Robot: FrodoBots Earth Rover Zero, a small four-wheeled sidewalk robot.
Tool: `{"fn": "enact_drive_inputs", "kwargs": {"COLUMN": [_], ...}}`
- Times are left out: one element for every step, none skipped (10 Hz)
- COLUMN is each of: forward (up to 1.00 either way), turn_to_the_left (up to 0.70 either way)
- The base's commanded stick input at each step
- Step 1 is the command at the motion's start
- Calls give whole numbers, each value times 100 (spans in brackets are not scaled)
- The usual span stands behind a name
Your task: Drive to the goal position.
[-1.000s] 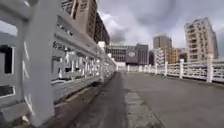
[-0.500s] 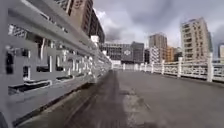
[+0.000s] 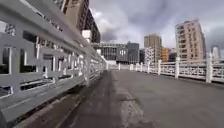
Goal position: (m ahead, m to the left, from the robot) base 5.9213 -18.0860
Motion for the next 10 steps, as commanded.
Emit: {"fn": "enact_drive_inputs", "kwargs": {"forward": [70, 70, 70, 70, 70, 70, 70, 70, 70, 70], "turn_to_the_left": [0, 0, 0, 0, 0, 0, 0, 0, 0, 0]}}
